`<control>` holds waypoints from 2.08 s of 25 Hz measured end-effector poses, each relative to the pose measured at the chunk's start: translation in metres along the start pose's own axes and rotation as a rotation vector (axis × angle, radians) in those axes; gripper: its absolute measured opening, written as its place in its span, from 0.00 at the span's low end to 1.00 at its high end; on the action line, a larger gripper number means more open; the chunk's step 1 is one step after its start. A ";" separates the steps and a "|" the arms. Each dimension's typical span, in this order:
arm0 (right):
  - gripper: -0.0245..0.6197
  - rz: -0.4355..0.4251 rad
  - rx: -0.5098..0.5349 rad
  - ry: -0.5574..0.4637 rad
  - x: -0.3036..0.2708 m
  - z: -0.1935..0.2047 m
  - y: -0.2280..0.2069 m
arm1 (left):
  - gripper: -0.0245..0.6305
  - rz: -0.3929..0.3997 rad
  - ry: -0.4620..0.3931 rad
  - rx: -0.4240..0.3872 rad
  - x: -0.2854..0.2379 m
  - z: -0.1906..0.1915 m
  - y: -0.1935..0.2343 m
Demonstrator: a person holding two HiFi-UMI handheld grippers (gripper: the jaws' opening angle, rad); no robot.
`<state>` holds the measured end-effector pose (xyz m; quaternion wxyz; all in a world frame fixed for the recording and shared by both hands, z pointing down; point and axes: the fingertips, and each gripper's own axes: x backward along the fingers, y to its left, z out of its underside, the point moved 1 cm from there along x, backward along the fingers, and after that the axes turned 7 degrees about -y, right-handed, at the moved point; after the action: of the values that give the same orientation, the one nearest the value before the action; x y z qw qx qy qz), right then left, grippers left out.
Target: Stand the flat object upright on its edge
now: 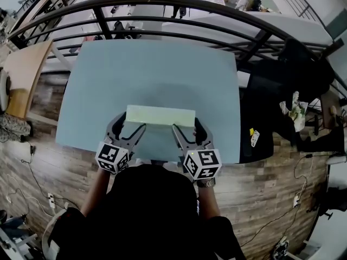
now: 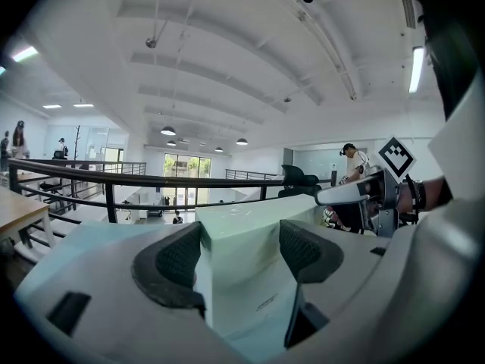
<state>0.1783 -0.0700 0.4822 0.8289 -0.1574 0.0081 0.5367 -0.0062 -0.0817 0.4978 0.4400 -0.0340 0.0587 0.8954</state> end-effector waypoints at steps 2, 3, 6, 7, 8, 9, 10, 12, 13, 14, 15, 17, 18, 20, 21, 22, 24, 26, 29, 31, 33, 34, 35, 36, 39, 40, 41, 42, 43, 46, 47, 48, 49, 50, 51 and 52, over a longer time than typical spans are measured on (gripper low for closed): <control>0.56 0.001 0.001 -0.002 -0.001 0.000 -0.002 | 0.54 0.005 0.005 -0.002 -0.002 0.001 0.000; 0.56 0.002 0.000 -0.002 -0.001 0.000 -0.002 | 0.54 0.006 0.004 -0.002 -0.003 0.000 0.000; 0.56 0.002 0.003 0.002 -0.002 0.000 -0.004 | 0.54 0.010 0.017 0.001 -0.003 0.001 -0.001; 0.56 0.001 0.005 0.002 -0.003 0.000 -0.004 | 0.54 0.013 0.024 0.003 -0.003 0.002 -0.001; 0.56 0.001 0.006 0.002 -0.004 0.000 -0.004 | 0.54 0.015 0.028 0.003 -0.003 0.002 -0.001; 0.56 0.001 0.006 0.002 -0.005 0.000 -0.005 | 0.54 0.016 0.029 0.001 -0.004 0.002 0.000; 0.56 0.001 0.006 0.001 -0.005 0.000 -0.006 | 0.54 0.016 0.029 0.000 -0.004 0.003 0.000; 0.56 0.002 0.008 0.000 -0.005 0.000 -0.006 | 0.54 0.014 0.021 -0.007 -0.005 0.003 0.000; 0.56 0.002 0.010 0.000 -0.005 0.000 -0.006 | 0.54 0.013 0.017 -0.009 -0.005 0.002 0.000; 0.56 0.002 0.011 -0.001 -0.005 0.001 -0.006 | 0.54 0.014 0.018 -0.008 -0.004 0.003 0.000; 0.56 0.002 0.009 -0.001 -0.004 0.001 -0.006 | 0.54 0.015 0.020 -0.003 -0.003 0.004 -0.001; 0.56 0.004 0.000 -0.005 -0.004 0.001 -0.008 | 0.54 0.015 0.019 0.002 -0.002 0.006 0.000; 0.56 0.004 -0.005 -0.007 -0.004 0.000 -0.009 | 0.54 0.015 0.017 -0.001 -0.003 0.006 0.000; 0.56 0.005 -0.004 -0.010 -0.004 -0.001 -0.011 | 0.54 0.016 0.020 -0.004 -0.005 0.006 -0.001; 0.56 0.004 -0.001 -0.010 -0.004 -0.001 -0.011 | 0.54 0.015 0.018 -0.005 -0.006 0.006 -0.002; 0.56 0.002 0.002 -0.009 -0.004 -0.001 -0.012 | 0.54 0.014 0.012 -0.007 -0.006 0.004 -0.002; 0.56 -0.002 0.006 -0.005 -0.004 -0.002 -0.011 | 0.54 0.011 -0.005 -0.013 -0.008 0.000 -0.001; 0.56 -0.008 0.008 -0.003 -0.005 -0.002 -0.011 | 0.54 0.010 -0.015 -0.005 -0.008 -0.001 0.001; 0.56 -0.014 0.010 -0.007 -0.004 -0.002 -0.011 | 0.54 0.012 -0.022 0.022 -0.007 -0.001 0.001; 0.56 -0.014 0.013 -0.014 -0.004 -0.003 -0.009 | 0.54 0.008 -0.024 0.019 -0.006 0.000 0.002; 0.56 -0.013 0.017 -0.018 -0.004 -0.006 -0.010 | 0.54 0.006 -0.027 0.016 -0.007 0.000 0.003; 0.56 -0.013 0.018 -0.019 -0.005 -0.007 -0.011 | 0.54 0.006 -0.028 0.016 -0.008 0.000 0.003; 0.56 -0.013 0.018 -0.020 -0.005 -0.008 -0.012 | 0.54 0.005 -0.027 0.017 -0.010 -0.001 0.003; 0.56 -0.012 0.019 -0.021 -0.006 -0.009 -0.013 | 0.54 0.004 -0.026 0.017 -0.011 -0.001 0.004; 0.56 -0.008 0.020 -0.022 -0.007 -0.008 -0.014 | 0.54 0.000 -0.029 0.013 -0.011 -0.002 0.007; 0.56 -0.007 0.020 -0.022 -0.007 -0.008 -0.014 | 0.54 0.001 -0.029 0.011 -0.011 -0.003 0.008; 0.56 -0.007 0.020 -0.022 -0.007 -0.008 -0.014 | 0.54 0.001 -0.030 0.010 -0.011 -0.004 0.008; 0.56 -0.008 0.020 -0.023 -0.007 -0.009 -0.014 | 0.54 0.002 -0.030 0.009 -0.010 -0.005 0.008; 0.56 -0.009 0.020 -0.025 -0.007 -0.010 -0.014 | 0.54 0.003 -0.030 0.010 -0.010 -0.005 0.009; 0.56 -0.012 0.019 -0.029 -0.007 -0.011 -0.011 | 0.54 0.012 -0.033 0.013 -0.008 -0.006 0.008; 0.56 -0.013 0.019 -0.030 -0.007 -0.011 -0.010 | 0.54 0.016 -0.035 0.014 -0.007 -0.007 0.009; 0.56 -0.015 0.020 -0.032 -0.008 -0.012 -0.009 | 0.54 0.020 -0.038 0.013 -0.007 -0.008 0.009; 0.56 -0.016 0.020 -0.034 -0.008 -0.013 -0.009 | 0.54 0.023 -0.040 0.011 -0.007 -0.010 0.009; 0.56 -0.016 0.020 -0.036 -0.008 -0.014 -0.010 | 0.54 0.024 -0.043 0.009 -0.007 -0.012 0.008; 0.56 -0.016 0.020 -0.037 -0.008 -0.015 -0.011 | 0.54 0.025 -0.047 0.008 -0.008 -0.014 0.008; 0.56 -0.016 0.021 -0.039 -0.007 -0.016 -0.013 | 0.54 0.025 -0.050 0.007 -0.008 -0.016 0.007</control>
<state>0.1892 -0.0853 0.4718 0.8347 -0.1383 -0.0038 0.5331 -0.0072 -0.0944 0.4836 0.4303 -0.0092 0.0510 0.9012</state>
